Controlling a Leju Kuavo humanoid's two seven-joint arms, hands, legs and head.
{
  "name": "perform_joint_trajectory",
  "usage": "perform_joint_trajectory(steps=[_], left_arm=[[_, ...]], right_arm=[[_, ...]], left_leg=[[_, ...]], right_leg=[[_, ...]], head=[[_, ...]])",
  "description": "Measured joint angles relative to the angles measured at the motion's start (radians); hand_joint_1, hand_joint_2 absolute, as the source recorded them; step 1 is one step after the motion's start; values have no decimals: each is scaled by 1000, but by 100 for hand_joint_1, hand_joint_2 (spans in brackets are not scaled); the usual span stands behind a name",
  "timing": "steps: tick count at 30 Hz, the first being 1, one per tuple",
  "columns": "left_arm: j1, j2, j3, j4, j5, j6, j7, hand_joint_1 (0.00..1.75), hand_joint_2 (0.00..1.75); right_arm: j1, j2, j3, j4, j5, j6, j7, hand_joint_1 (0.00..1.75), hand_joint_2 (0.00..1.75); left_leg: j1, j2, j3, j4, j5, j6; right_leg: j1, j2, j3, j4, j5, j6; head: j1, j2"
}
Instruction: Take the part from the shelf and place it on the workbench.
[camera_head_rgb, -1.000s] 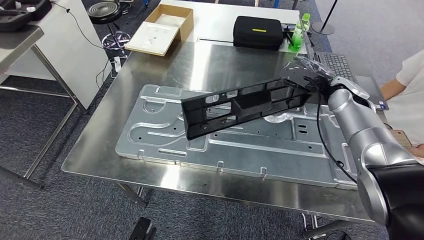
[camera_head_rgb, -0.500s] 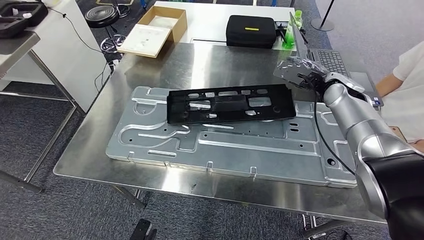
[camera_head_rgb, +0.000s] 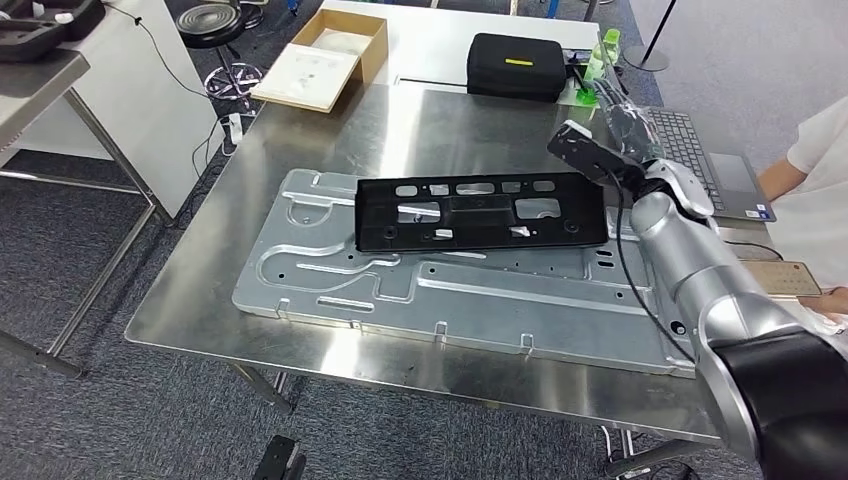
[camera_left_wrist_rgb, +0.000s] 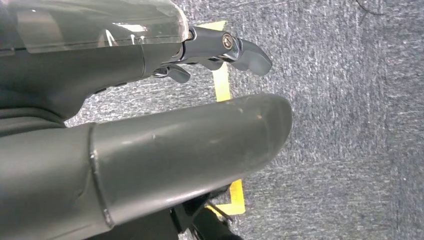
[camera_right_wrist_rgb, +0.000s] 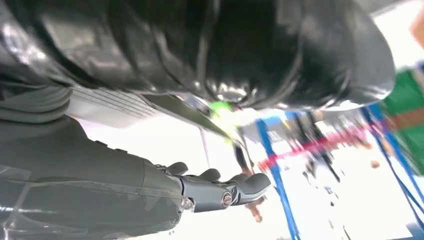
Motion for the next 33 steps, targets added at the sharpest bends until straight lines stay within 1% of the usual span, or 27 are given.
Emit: perform_joint_trajectory(steps=[1,2,4,5,7,8,10,11,12,13,14,15,16,17,18,20,22,23,24,26,27,28,29,30,31,32,33], left_arm=[[-1,-1,0,0,-1,2,0,0,0],[-2,-2,0,0,-2,5,1,0,0],[-3,-3,0,0,-5,11,4,0,0],[-3,-4,0,0,-8,14,6,0,0],[-2,-5,-1,0,-16,21,12,0,0],[-3,-6,-2,0,-19,25,14,0,0],[-4,-9,-5,0,-24,31,19,0,0],[-3,-10,-5,0,-26,34,20,0,0],[-3,-11,-6,0,-28,37,20,0,0],[-2,-12,-6,0,-30,40,20,0,0],[-2,-12,-6,0,-30,42,20,0,0],[-3,-13,-7,0,-30,45,20,0,0],[-5,-13,-7,0,-31,47,20,0,0],[-7,-14,-8,0,-31,48,19,0,0],[-9,-15,-8,0,-31,50,20,0,0],[-8,-17,-9,0,-31,55,22,0,0],[-5,-19,-10,0,-31,60,26,0,0],[-5,-21,-10,0,-30,62,28,0,0],[-4,-22,-10,0,-30,63,29,0,0],[-3,-23,-10,0,-30,64,31,0,0],[-1,-24,-10,0,-30,64,32,0,0],[1,-24,-10,0,-30,64,33,0,0],[3,-24,-10,0,-29,64,34,0,0],[3,-24,-10,0,-29,64,34,0,0],[3,-25,-10,0,-29,64,35,0,0],[2,-26,-10,0,-29,64,35,0,0],[2,-27,-10,0,-29,64,35,0,0]], right_arm=[[25,2,-10,-37,-9,-27,-17,0,0],[52,4,-21,-75,-22,-50,-35,0,0],[122,12,-49,-167,-45,-111,-84,0,0],[165,20,-64,-225,-42,-154,-108,0,0],[252,43,-83,-351,5,-246,-142,0,0],[293,58,-86,-413,38,-283,-149,0,0],[368,90,-85,-524,105,-320,-144,0,0],[402,104,-80,-571,134,-323,-137,0,0],[432,117,-69,-614,160,-323,-131,0,0],[457,129,-53,-654,181,-323,-126,0,0],[478,139,-36,-688,197,-324,-124,0,0],[494,148,-17,-721,211,-326,-123,0,0],[508,155,-2,-749,222,-329,-121,0,0],[520,162,11,-773,230,-333,-119,0,0],[531,168,23,-796,238,-338,-116,0,0],[550,177,42,-832,251,-345,-112,0,0],[565,184,58,-862,260,-350,-110,0,0],[572,186,65,-875,263,-353,-110,0,0],[580,187,70,-886,265,-355,-109,0,0],[596,187,80,-898,267,-358,-106,0,0],[604,187,83,-902,267,-358,-105,0,0],[610,187,85,-905,267,-358,-104,0,0],[614,187,86,-909,267,-358,-103,0,0],[615,187,88,-913,267,-359,-102,0,0],[616,187,89,-917,267,-360,-101,0,0],[618,187,91,-921,266,-362,-100,0,0],[622,187,93,-925,266,-365,-99,0,0]], left_leg=[[-2,0,-2,6,-4,-5],[-3,0,-3,10,-8,-10],[-5,0,-4,11,-11,-19],[-5,-1,-4,10,-13,-23],[-3,0,-13,37,-36,-35],[-2,0,-30,77,-63,-40],[1,1,-86,204,-127,-48],[1,1,-113,260,-147,-50],[1,1,-128,287,-150,-51],[1,2,-123,275,-132,-50],[1,5,-101,228,-101,-47],[0,16,-65,155,-65,-42],[-4,31,-32,86,-40,-37],[-7,42,-8,37,-24,-30],[-11,48,4,9,-19,-25],[-12,35,6,1,-17,-16],[-6,21,9,-8,-8,-6],[-3,14,11,-13,-3,-1],[-2,8,12,-14,0,2],[-2,-9,9,-13,1,5],[-3,-19,7,-12,2,6],[-3,-28,7,-10,2,5],[-3,-38,6,-8,1,5],[-3,-48,6,-5,0,3],[-4,-58,4,-1,-2,0],[-4,-67,2,3,-3,-4],[-4,-74,-1,6,-4,-10]], right_leg=[[2,0,28,-58,19,-4],[4,0,47,-95,28,-9],[11,1,54,-110,25,-20],[9,0,55,-112,26,-26],[5,0,59,-118,28,-40],[3,0,60,-120,28,-46],[4,0,61,-120,27,-54],[4,0,60,-120,26,-55],[5,-3,60,-119,26,-56],[6,-5,60,-119,25,-57],[6,-9,61,-118,24,-57],[6,-13,63,-118,23,-56],[9,-16,64,-117,21,-53],[10,-20,65,-116,20,-49],[12,-26,66,-116,19,-44],[14,-40,70,-119,18,-33],[13,-39,68,-103,2,-24],[12,-31,56,-70,-22,-19],[10,-21,33,-16,-55,-16],[8,-10,-27,115,-118,-12],[7,-9,-45,154,-127,-11],[6,-7,-45,156,-116,-11],[6,-4,-26,119,-89,-12],[5,8,9,51,-53,-15],[4,28,45,-19,-27,-18],[3,43,72,-72,-10,-21],[4,54,87,-104,-4,-23]], head=[[0,0],[0,0],[0,0],[0,0],[-1,0],[-1,0],[-1,0],[-1,0],[-1,0],[-1,0],[-1,0],[-1,0],[-1,0],[-1,0],[-1,0],[0,0],[0,0],[0,0],[0,0],[0,0],[0,0],[0,0],[0,0],[0,0],[0,0],[0,0],[0,0]])
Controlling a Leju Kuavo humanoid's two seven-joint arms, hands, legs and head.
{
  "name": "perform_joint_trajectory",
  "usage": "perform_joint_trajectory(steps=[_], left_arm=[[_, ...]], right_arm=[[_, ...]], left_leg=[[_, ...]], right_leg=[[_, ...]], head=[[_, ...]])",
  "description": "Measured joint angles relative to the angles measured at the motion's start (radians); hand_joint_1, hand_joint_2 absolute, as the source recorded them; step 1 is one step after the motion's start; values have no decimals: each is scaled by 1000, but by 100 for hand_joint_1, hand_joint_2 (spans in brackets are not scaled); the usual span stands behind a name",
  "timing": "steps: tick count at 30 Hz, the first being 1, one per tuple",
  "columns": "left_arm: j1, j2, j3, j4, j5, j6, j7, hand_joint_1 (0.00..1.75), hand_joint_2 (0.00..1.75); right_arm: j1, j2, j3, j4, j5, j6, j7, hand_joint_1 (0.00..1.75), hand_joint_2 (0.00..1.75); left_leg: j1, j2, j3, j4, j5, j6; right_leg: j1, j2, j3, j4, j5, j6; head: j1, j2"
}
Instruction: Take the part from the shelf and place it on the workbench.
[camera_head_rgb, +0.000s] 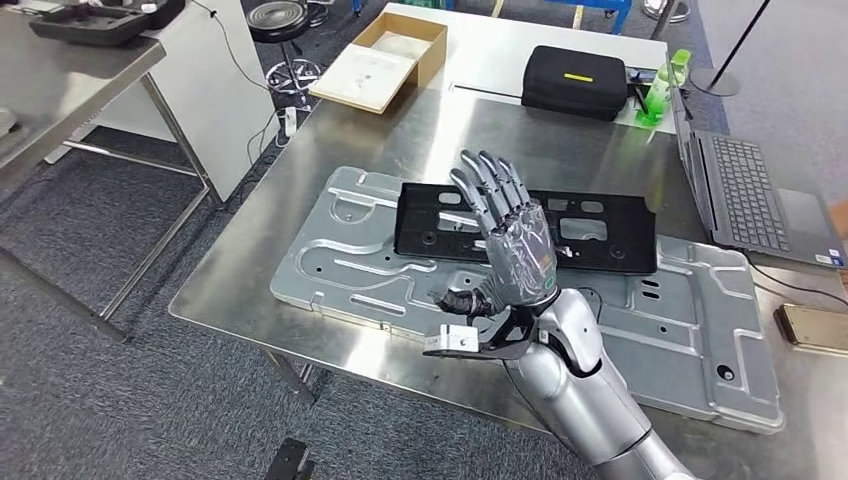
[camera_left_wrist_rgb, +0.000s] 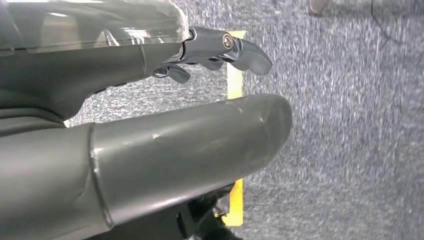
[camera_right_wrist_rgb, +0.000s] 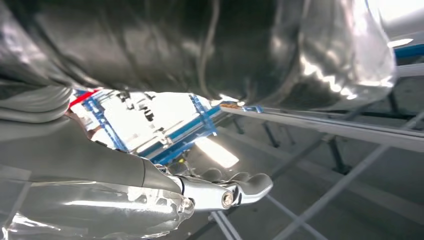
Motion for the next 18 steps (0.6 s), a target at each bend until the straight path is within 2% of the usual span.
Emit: perform_joint_trajectory(steps=[1,2,3,4,6,8,9,10,11,12,14,15,16,18], left_arm=[[0,0,0,0,0,0,0,0,0],[1,0,0,0,0,1,0,0,0],[2,0,0,0,0,1,0,0,0],[3,0,0,0,0,2,0,0,0],[2,1,0,0,0,3,0,0,0],[1,1,0,0,0,3,0,0,0],[2,1,0,0,0,3,-1,0,0],[4,1,0,0,0,3,-2,0,0],[4,1,0,0,0,3,-3,0,0],[4,1,0,0,0,3,-5,0,0],[1,0,-1,0,0,3,-9,0,0],[0,0,-1,0,0,3,-11,0,0],[0,0,-2,0,0,3,-12,0,0],[1,-1,-2,0,0,3,-13,0,0]], right_arm=[[4,0,2,-2,0,-2,0,0,0],[7,1,4,-4,0,-4,1,0,0],[9,2,7,-6,-1,-6,1,0,0],[10,4,8,-8,-1,-7,1,0,0],[12,8,11,-12,-1,-9,1,0,0],[18,9,14,-13,-1,-10,1,0,0],[21,9,16,-13,-1,-11,2,0,0],[23,9,17,-13,-1,-11,2,0,0],[24,9,19,-13,-1,-11,1,0,0],[25,9,21,-14,-1,-12,1,0,0],[24,9,23,-16,0,-13,-1,0,0],[23,9,24,-17,0,-14,-1,0,0],[23,9,25,-18,0,-14,-2,0,0],[21,10,26,-22,1,-14,-4,0,0]], left_leg=[[1,-7,-3,1,0,-6],[1,-15,-5,0,2,-12],[2,-16,-7,1,1,-18],[0,-7,-12,11,-7,-23],[1,33,-46,87,-54,-32],[5,63,-108,215,-116,-42],[8,69,-130,261,-129,-45],[10,72,-136,273,-123,-47],[11,76,-122,246,-99,-48],[12,85,-90,185,-64,-47],[6,121,-26,58,-18,-39],[3,132,-9,22,-9,-32],[-1,136,-5,8,-10,-26],[0,115,-7,5,-6,-12]], right_leg=[[2,2,3,-7,-4,-2],[1,-8,3,-10,-1,-6],[0,-17,5,-13,1,-11],[-3,-26,8,-18,3,-18],[-7,-49,12,-25,5,-28],[-5,-72,12,-25,4,-33],[-4,-84,12,-24,2,-33],[-4,-96,12,-23,1,-32],[-4,-107,13,-21,-2,-30],[-4,-118,15,-19,-4,-27],[-1,-136,18,-14,-11,-19],[2,-144,19,-13,-14,-14],[6,-152,20,-12,-15,-9],[7,-165,22,-14,-17,1]], head=[[0,0],[0,0],[0,0],[-2,0],[-7,0],[-9,0],[-9,0],[-9,0],[-9,0],[-9,0],[-9,0],[-9,0],[-8,0],[-8,0]])
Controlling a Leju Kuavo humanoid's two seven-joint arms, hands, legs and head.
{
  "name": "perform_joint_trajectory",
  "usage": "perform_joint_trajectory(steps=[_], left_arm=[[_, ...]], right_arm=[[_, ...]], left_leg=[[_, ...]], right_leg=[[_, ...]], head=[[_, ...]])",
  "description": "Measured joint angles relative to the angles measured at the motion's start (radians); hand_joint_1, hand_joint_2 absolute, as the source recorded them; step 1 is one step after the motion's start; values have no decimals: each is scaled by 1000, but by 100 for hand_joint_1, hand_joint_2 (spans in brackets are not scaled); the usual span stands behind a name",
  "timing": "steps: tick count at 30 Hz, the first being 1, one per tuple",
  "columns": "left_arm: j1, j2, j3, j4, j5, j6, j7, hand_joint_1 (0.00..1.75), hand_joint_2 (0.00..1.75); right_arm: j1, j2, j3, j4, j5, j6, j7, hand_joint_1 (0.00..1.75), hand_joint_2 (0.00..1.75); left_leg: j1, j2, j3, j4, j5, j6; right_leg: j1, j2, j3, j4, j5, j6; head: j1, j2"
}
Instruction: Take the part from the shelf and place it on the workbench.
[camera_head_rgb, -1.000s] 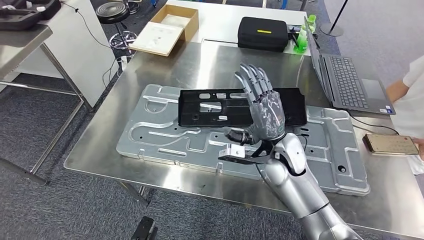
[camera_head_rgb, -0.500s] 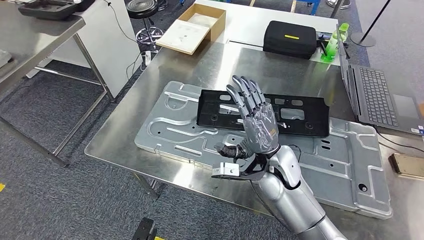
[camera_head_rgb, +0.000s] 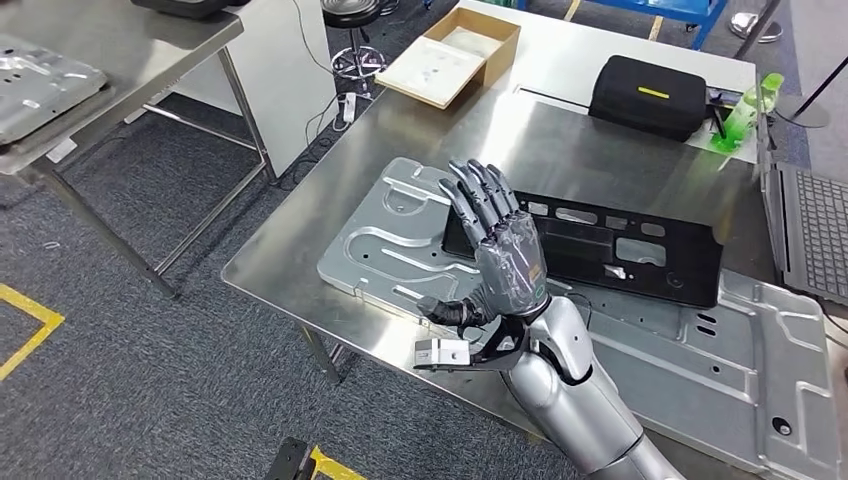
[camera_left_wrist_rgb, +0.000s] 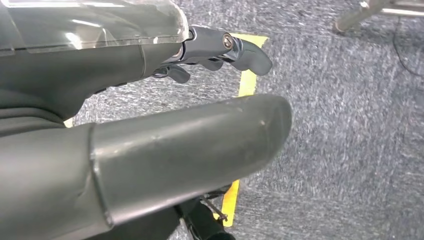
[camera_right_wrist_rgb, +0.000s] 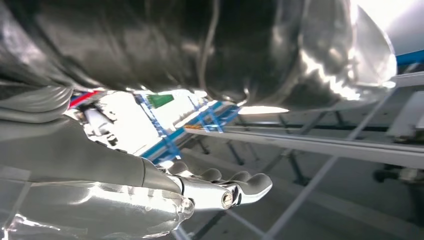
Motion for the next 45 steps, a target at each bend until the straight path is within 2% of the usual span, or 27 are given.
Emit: perform_joint_trajectory(steps=[2,4,6,7,8,9,11,13,15,16,18,20,22,23,25,27,28,31,32,34,36,37,38,40,42,44,45], left_arm=[[1,0,0,0,0,0,-1,0,0],[-1,-1,0,0,0,0,-2,0,0],[-2,-3,0,0,1,0,-1,0,0],[-1,-3,0,0,3,-1,0,0,0],[1,-3,0,0,5,-1,1,0,0],[1,-3,0,0,7,-2,3,0,0],[1,-4,0,0,10,-4,5,0,0],[1,-6,0,0,12,-6,7,0,0],[2,-5,1,0,14,-6,8,0,0],[4,-4,1,0,15,-6,8,0,0],[5,-3,1,0,14,-6,9,0,0],[3,-3,1,0,11,-6,10,0,0],[3,-3,1,0,10,-5,13,0,0],[4,-3,1,0,9,-4,16,0,0],[6,-2,1,0,9,-3,20,0,0],[4,-2,1,0,10,-4,23,0,0],[4,-2,1,0,12,-6,26,0,0],[7,-1,2,0,20,-16,35,0,0],[9,0,2,0,23,-18,38,0,0],[9,0,3,0,28,-18,45,0,0],[9,0,4,0,31,-18,49,0,0],[10,0,6,0,32,-18,50,0,0],[12,1,7,0,32,-18,52,0,0],[14,2,8,0,31,-18,57,0,0],[13,2,8,0,32,-18,62,0,0],[13,2,9,0,37,-23,65,0,0],[13,2,11,0,41,-26,65,0,0]], right_arm=[[-2,0,1,-5,0,-1,-1,0,0],[-3,0,1,-8,1,-3,-1,0,0],[0,-1,2,-8,1,-4,-2,0,0],[1,-1,3,-8,1,-4,-3,0,0],[1,-2,4,-8,1,-4,-4,0,0],[0,-2,6,-8,2,-4,-4,0,0],[-3,-2,10,-9,7,-4,-6,0,0],[-6,-2,16,-10,13,-3,-7,0,0],[-12,-1,24,-10,16,-2,-8,0,0],[-16,0,28,-10,16,-2,-8,0,0],[-22,3,36,-11,16,0,-8,0,0],[-25,3,42,-10,16,2,-7,0,0],[-25,3,46,-9,17,4,-7,0,0],[-25,3,47,-9,17,6,-7,0,0],[-27,3,50,-9,17,9,-6,0,0],[-33,3,52,-9,16,12,-4,0,0],[-35,3,53,-9,16,13,-2,0,0],[-38,3,57,-9,17,17,3,0,0],[-39,3,59,-9,16,18,4,0,0],[-40,3,63,-10,16,17,5,0,0],[-35,0,65,-9,15,16,5,0,0],[-32,-2,66,-8,15,16,5,0,0],[-30,-3,67,-7,15,16,6,0,0],[-28,-5,68,-5,15,16,6,0,0],[-29,-5,68,-6,15,16,6,0,0],[-28,-5,70,-6,15,15,6,0,0],[-28,-6,70,-6,15,15,6,0,0]], left_leg=[[4,-19,2,-7,6,14],[6,-38,2,-10,10,23],[4,-62,1,-9,11,27],[2,-75,0,-7,11,27],[1,-89,0,-5,11,27],[1,-103,0,-3,11,27],[0,-129,-3,1,10,23],[3,-150,-10,2,11,13],[6,-172,-16,-1,15,-2],[4,-168,-17,1,13,-8],[0,-121,-39,49,-17,-19],[5,-63,-96,166,-78,-31],[13,-46,-145,260,-107,-40],[16,-41,-145,257,-94,-44],[20,-20,-89,149,-30,-46],[14,16,-28,33,12,-37],[10,25,-16,6,17,-30],[8,1,-18,-3,18,-8],[10,-8,-15,-7,20,-1],[14,-27,-11,-15,24,12],[13,-48,-12,-15,25,18],[12,-61,-12,-14,25,19],[11,-74,-12,-13,25,19],[10,-101,-12,-8,25,18],[9,-125,-16,0,22,13],[10,-145,-24,4,22,1],[10,-155,-28,3,24,-6]], right_leg=[[-5,32,-9,27,-24,11],[-8,85,-54,129,-84,16],[-8,103,-114,252,-131,16],[-7,105,-130,277,-129,15],[-7,107,-127,264,-108,12],[-6,114,-106,214,-72,8],[-7,162,-49,81,-8,-6],[-6,197,-21,11,10,-13],[-7,184,-16,2,11,-16],[-9,172,-11,-5,13,-19],[-15,143,1,-20,17,-29],[-12,112,6,-23,16,-35],[-11,82,7,-22,12,-36],[-11,68,9,-22,9,-34],[-12,43,14,-18,2,-28],[-8,25,17,-12,-7,-17],[-4,17,18,-10,-10,-12],[-1,-3,24,-11,-15,2],[-4,8,24,-4,-25,7],[-9,55,-2,65,-71,13],[-10,95,-68,197,-132,14],[-9,102,-98,251,-146,14],[-9,105,-115,275,-142,13],[-9,113,-96,212,-80,9],[-12,155,-42,82,-14,2],[-13,189,-17,16,3,-3],[-12,188,-15,10,1,-5]], head=[[0,0],[1,0],[1,0],[1,0],[1,0],[1,0],[0,0],[1,0],[1,0],[1,0],[-4,0],[-9,0],[-9,0],[-9,0],[-9,0],[-8,0],[-7,0],[-6,0],[-6,0],[-5,0],[-5,0],[-5,0],[-5,0],[-5,0],[-5,0],[-5,0],[-5,0]])
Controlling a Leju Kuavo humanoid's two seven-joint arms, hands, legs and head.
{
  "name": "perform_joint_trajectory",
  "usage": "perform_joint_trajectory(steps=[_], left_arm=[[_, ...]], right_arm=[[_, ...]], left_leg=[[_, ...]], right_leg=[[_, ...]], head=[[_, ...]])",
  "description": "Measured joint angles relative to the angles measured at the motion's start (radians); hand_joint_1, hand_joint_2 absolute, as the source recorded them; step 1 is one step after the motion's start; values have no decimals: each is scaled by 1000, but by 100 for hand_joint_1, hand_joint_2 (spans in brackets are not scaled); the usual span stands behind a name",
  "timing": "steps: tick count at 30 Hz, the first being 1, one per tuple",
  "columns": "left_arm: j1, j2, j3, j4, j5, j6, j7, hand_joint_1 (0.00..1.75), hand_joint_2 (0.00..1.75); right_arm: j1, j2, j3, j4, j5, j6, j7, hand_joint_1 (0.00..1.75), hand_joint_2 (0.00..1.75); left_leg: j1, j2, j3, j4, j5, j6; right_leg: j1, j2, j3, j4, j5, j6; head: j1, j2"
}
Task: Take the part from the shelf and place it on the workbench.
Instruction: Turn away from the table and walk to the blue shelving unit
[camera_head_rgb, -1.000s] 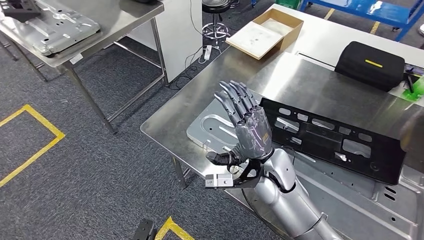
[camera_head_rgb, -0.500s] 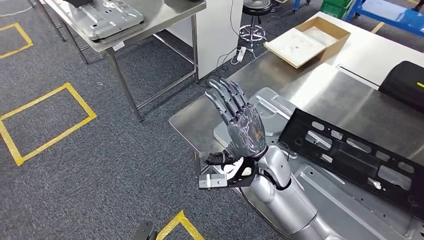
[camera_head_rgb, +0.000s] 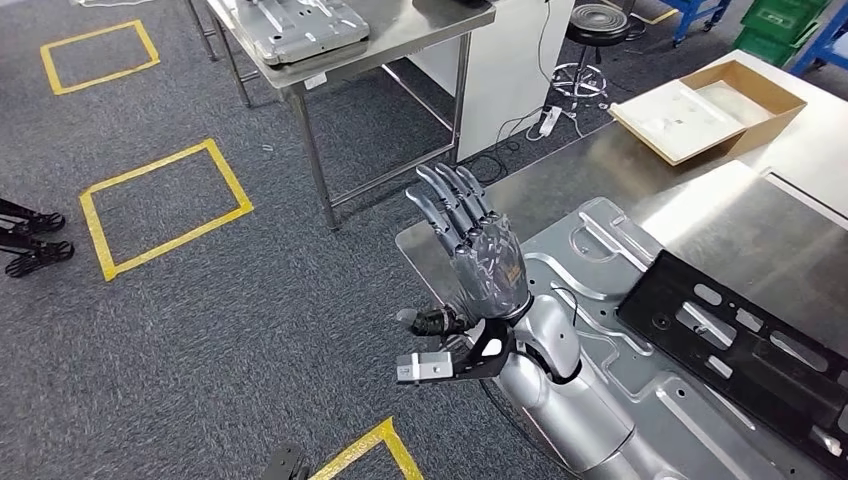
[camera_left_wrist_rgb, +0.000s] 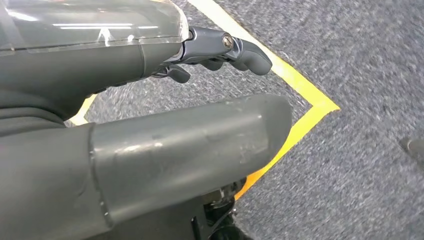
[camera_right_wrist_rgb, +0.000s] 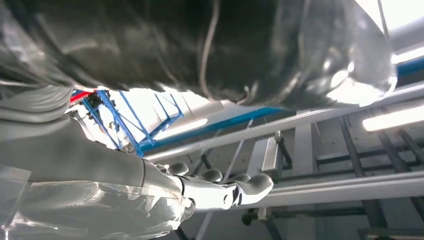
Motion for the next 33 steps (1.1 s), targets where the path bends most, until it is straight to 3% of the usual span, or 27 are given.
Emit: perform_joint_trajectory(steps=[1,3,4,6,8,9,11,13,14,16,17,18,20,22,23,24,26,28,30,32,33], left_arm=[[2,0,2,0,4,-3,-1,0,0],[4,2,6,0,9,-5,-3,0,0],[4,2,7,0,9,-5,-5,0,0],[2,2,8,0,9,-5,-6,0,0],[2,2,8,0,9,-4,-8,0,0],[3,3,9,0,9,-4,-9,0,0],[4,4,12,0,9,-2,-12,0,0],[1,4,13,0,8,2,-17,0,0],[0,4,13,0,7,3,-19,0,0],[0,4,14,0,6,6,-23,0,0],[1,4,14,0,6,7,-25,0,0],[1,4,14,0,5,7,-27,0,0],[-2,4,15,0,2,10,-33,0,0],[-5,4,15,0,-2,18,-38,0,0],[-4,4,15,0,-5,24,-40,0,0],[-4,4,15,0,-8,32,-41,0,0],[-3,3,14,0,-13,47,-43,0,0],[-5,2,14,0,-15,56,-44,0,0],[-6,0,13,0,-15,60,-43,0,0],[-5,1,13,0,-15,61,-39,0,0],[-4,1,13,0,-15,61,-36,0,0]], right_arm=[[0,0,1,0,0,0,0,0,0],[0,0,2,0,1,-1,0,0,0],[1,1,2,0,1,-1,0,0,0],[4,0,2,0,2,-2,2,0,0],[9,-1,2,0,4,-3,4,0,0],[11,-1,2,0,5,-3,5,0,0],[12,-1,3,0,6,-3,5,0,0],[13,-1,3,-1,7,-5,6,0,0],[13,-2,3,-1,7,-6,6,0,0],[14,-2,3,-2,8,-7,6,0,0],[14,-3,3,-4,8,-7,6,0,0],[14,-3,3,-5,8,-8,6,0,0],[17,-4,3,-7,9,-10,6,0,0],[24,-8,3,-6,10,-12,6,0,0],[28,-10,3,-6,10,-12,6,0,0],[31,-11,3,-5,11,-12,6,0,0],[32,-13,3,-5,12,-13,6,0,0],[32,-13,3,-5,14,-13,6,0,0],[32,-13,3,-5,15,-14,6,0,0],[31,-12,4,-5,15,-14,6,0,0],[30,-10,4,-5,15,-14,6,0,0]], left_leg=[[2,-9,-3,-2,3,-7],[1,16,-14,19,-10,-18],[0,43,-30,55,-32,-21],[1,96,-88,178,-95,-28],[3,112,-131,268,-124,-33],[3,115,-126,262,-112,-33],[2,135,-63,149,-54,-30],[-6,171,0,35,-21,-17],[-10,182,14,8,-17,-10],[-13,167,13,0,-17,3],[-11,158,16,-5,-15,9],[-8,148,19,-10,-12,15],[-3,128,23,-18,-6,26],[-4,105,21,-18,-4,31],[-4,91,21,-17,-4,32],[-4,78,21,-16,-5,32],[-4,50,21,-11,-6,30],[-4,26,17,-4,-8,23],[-1,6,10,-2,-8,11],[2,-8,6,-5,-5,-3],[1,4,2,3,-10,-8]], right_leg=[[-1,-10,1,-2,2,-4],[-4,-34,9,-13,8,-16],[-6,-49,13,-19,10,-21],[0,-78,15,-20,9,-28],[3,-107,15,-18,6,-30],[4,-121,15,-17,4,-29],[5,-144,17,-13,-2,-25],[10,-162,20,-10,-8,-17],[13,-170,22,-9,-10,-13],[16,-186,27,-12,-12,-3],[14,-186,30,-12,-16,2],[12,-172,28,-1,-27,8],[7,-121,-6,78,-77,16],[6,-88,-71,206,-133,19],[6,-85,-94,247,-141,20],[6,-83,-103,255,-130,19],[6,-68,-68,164,-59,14],[3,-21,-15,43,-6,6],[4,6,3,-3,0,0],[5,-14,9,-11,3,-7],[2,-27,14,-17,5,-13]], head=[[0,0],[-1,0],[-2,0],[-4,0],[-4,0],[-4,0],[-4,0],[-4,0],[-3,0],[-3,0],[-3,0],[-3,0],[-3,0],[-2,0],[-2,0],[-2,0],[-2,0],[-2,0],[-2,0],[-2,0],[-2,0]])
